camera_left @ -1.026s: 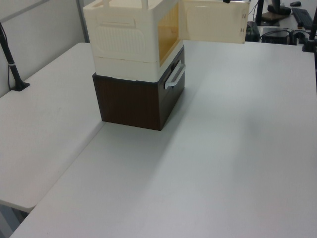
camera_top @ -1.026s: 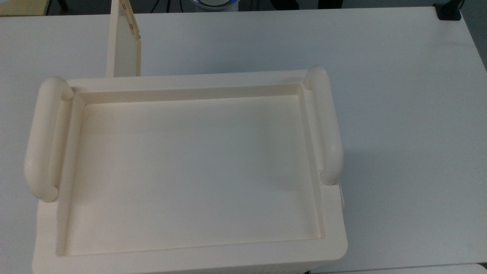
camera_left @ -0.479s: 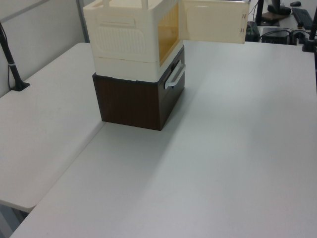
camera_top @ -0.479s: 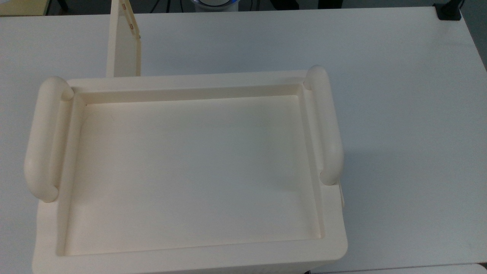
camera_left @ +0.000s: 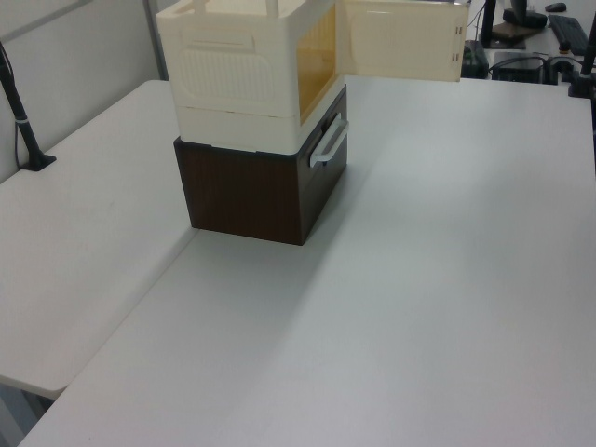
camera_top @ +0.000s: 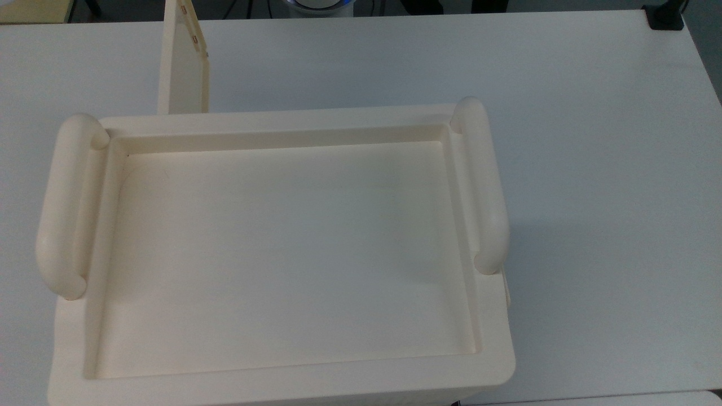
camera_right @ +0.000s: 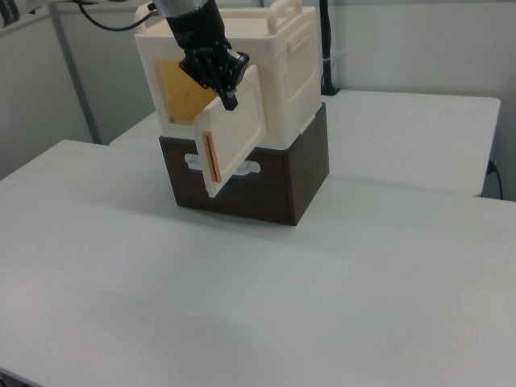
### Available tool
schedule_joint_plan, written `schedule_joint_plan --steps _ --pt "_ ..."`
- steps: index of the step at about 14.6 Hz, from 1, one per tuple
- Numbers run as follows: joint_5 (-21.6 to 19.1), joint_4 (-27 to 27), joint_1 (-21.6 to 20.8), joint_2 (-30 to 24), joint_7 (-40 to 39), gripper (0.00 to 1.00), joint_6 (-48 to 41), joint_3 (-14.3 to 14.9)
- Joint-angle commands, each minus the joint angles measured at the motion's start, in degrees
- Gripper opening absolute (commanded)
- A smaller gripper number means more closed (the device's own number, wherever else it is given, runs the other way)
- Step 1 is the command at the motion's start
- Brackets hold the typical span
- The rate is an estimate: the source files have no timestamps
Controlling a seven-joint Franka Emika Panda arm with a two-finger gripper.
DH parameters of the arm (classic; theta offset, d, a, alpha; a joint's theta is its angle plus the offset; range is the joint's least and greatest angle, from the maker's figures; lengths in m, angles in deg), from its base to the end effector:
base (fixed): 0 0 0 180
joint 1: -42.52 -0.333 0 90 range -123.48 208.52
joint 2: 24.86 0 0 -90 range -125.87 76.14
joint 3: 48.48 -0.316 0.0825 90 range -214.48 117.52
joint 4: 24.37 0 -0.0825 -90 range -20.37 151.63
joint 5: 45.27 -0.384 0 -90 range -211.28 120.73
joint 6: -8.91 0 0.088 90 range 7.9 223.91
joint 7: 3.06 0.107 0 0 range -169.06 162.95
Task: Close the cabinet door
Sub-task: 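Push the door with the gripper, swinging it shut against the cabinet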
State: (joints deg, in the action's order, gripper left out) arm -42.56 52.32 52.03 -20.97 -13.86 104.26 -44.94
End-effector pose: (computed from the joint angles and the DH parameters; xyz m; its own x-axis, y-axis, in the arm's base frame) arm 0.5657 -0.1342 0.7061 0.9702 -0.0271 0.2409 -0.0520 -0.9939 0.0977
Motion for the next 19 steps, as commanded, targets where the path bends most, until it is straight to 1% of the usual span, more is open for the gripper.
schedule_joint_plan --steps 1,2,3,4,5,7,9,12,13,15,19 --pt "-3.6 1.5 -3.2 -0.6 -0.9 0.00 0.5 -0.6" --pt "-6.1 1.5 -4.1 -0.7 -0.8 0.00 0.4 -0.7" --pt "-9.5 1.5 -5.9 -0.7 -0.4 0.00 0.4 -0.7" --pt "-11.5 1.5 -6.9 -0.7 0.3 0.00 0.5 -0.7" --pt "-12.1 1.5 -7.1 -0.7 1.4 0.00 0.7 -0.7" --pt "-12.2 1.5 -7.6 -0.6 2.4 0.00 1.1 -0.8" --pt "-12.2 1.4 -9.2 1.2 2.4 0.00 2.6 -0.8" --pt "-12.2 1.5 -12.1 3.6 2.5 0.00 12.0 -0.7" --pt "-12.2 1.5 -12.7 5.1 2.5 0.00 16.3 -0.7" --pt "-12.3 1.5 -12.9 6.6 2.4 0.00 21.5 -0.7" --pt "-12.6 1.6 -13.4 8.1 2.4 0.00 27.8 -0.8"
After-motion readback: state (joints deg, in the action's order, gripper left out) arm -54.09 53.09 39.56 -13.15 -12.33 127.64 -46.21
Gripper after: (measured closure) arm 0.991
